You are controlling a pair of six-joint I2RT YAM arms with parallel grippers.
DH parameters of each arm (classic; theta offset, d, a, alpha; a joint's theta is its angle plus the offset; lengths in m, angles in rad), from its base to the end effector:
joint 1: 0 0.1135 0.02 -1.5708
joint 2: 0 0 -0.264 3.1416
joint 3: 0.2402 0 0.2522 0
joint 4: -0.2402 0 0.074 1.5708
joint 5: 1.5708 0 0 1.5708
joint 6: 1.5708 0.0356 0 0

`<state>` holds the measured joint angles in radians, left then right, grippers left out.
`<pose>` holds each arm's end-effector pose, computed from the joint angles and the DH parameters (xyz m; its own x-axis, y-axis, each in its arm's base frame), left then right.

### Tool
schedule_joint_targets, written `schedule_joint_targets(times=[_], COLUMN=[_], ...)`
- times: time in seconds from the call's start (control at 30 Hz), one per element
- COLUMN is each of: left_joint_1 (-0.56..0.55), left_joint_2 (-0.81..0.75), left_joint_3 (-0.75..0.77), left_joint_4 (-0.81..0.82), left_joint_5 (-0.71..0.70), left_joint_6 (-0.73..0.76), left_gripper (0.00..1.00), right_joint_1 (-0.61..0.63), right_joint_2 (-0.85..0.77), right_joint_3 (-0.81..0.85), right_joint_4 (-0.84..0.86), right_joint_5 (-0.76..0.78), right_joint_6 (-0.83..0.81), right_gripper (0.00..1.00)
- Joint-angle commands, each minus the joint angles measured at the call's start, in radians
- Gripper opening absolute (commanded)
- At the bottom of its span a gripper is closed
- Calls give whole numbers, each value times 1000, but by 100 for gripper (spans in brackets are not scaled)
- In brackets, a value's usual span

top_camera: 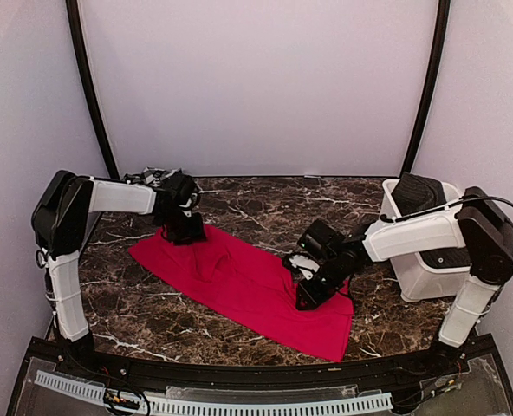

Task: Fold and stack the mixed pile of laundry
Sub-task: Adjust the rectangle-folded T-shirt at the center of the board.

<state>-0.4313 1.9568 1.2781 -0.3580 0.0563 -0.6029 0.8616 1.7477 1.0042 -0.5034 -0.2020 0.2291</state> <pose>0.3657 -0.1705 0.1567 -0.8955 -0.2111 -0.3918 -0.0781 0.9412 -0.3286 0.2043 0.2490 0.1485 -0.7795 -0.5667 -0.2668 -0.6243 0.7375 0.2575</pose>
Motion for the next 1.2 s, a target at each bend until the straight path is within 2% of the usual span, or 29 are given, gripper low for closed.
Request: schedule_joint_targets(times=[0.0,0.17,0.27,0.43,0.5,0.57,0.73,0.9,1.03,1.17], left_joint_1=[-84,-121,-125,-126,-124,-122,-103,-70,-48,-47], left_joint_2=[183,353,440,586,592,559,344,166,42,12], left_joint_3=[174,382,571,871,972,994,885,637,375,225], left_joint_4=[-107,-125,-184,-295,-325,-350,-309,-246,-99,-16], left_joint_5=[78,155,180,186,178,153,153,138,154,207], left_joint_6=[97,161,203,288,308,316,299,255,194,137], left_gripper=[47,46,46,46,47,48,50,50,50,49], right_joint_1=[112,231,297,363,363,360,291,133,-12,-51], right_joint_2=[0,-2,15,85,92,74,-53,-147,-94,23], right_joint_3=[-109,-118,-91,95,184,243,225,178,223,332], right_joint_4=[-73,-52,4,36,25,0,31,82,113,50], right_joint_5=[-81,-141,-204,-252,-263,-222,-204,-158,-159,-137], right_joint_6=[150,235,269,203,159,130,96,55,30,-18], right_gripper=[29,29,30,30,31,32,35,36,36,32])
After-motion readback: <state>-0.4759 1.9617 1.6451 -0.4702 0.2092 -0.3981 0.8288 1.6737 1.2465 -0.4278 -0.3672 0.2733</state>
